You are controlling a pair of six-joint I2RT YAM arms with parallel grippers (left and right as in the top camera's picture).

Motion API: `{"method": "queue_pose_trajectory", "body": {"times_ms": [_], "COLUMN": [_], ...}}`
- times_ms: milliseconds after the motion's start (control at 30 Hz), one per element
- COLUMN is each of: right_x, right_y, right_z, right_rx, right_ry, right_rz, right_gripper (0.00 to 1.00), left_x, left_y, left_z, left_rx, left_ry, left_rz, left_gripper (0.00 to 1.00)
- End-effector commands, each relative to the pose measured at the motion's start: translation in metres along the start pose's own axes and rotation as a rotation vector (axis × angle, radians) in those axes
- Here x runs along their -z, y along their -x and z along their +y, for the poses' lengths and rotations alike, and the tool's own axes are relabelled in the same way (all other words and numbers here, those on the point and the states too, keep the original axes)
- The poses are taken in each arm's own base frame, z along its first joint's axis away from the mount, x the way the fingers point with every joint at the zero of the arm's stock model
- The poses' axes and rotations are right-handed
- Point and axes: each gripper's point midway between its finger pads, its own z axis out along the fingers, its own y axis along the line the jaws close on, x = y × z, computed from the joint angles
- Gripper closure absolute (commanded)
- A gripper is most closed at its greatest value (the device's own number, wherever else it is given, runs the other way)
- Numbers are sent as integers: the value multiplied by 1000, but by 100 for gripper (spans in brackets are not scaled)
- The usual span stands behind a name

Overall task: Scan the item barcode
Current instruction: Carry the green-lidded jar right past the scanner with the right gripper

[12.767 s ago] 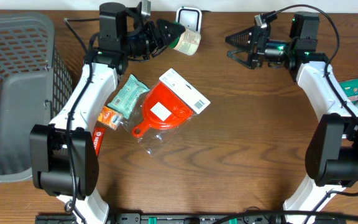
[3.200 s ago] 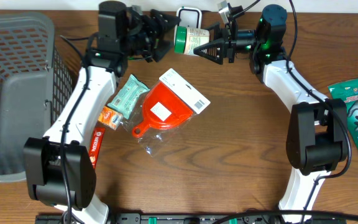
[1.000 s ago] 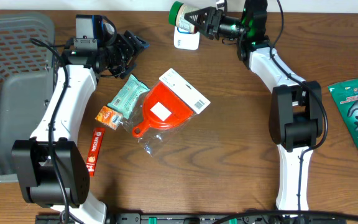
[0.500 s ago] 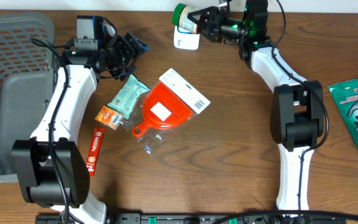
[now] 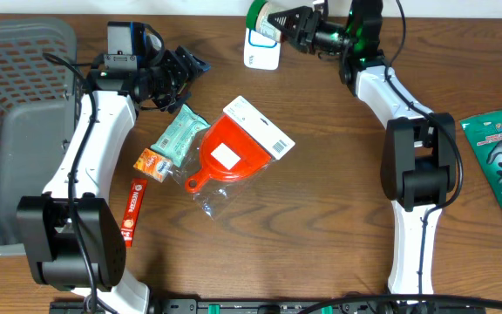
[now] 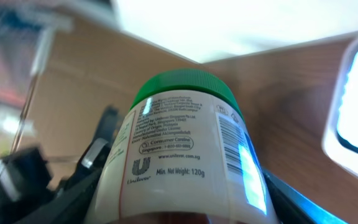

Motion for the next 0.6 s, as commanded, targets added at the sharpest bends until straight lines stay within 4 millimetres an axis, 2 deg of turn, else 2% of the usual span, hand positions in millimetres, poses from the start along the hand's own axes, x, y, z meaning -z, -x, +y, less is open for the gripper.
{"method": "queue_pose_trajectory", "body": {"times_ms": [0, 133, 400, 567], "right_x": [5, 21, 74, 100], "right_y": [-6, 0, 20, 32], "right_z": [34, 45, 38, 35], "right_rx": [98, 130, 134, 166], "right_ry": [109, 139, 125, 111], "right_rz": [95, 110, 109, 83], "right_gripper": [99, 99, 98, 98], "left_x": [9, 9, 9, 9], "left_y": [6, 6, 7, 8], "left_z": [-8, -8, -8, -7], "left_rx": [-78, -120, -193, -198], "left_ry": [-9, -9, -8, 2], "left_rz": [-29, -29, -30, -38], "left_gripper": [22, 22, 22, 22]}}
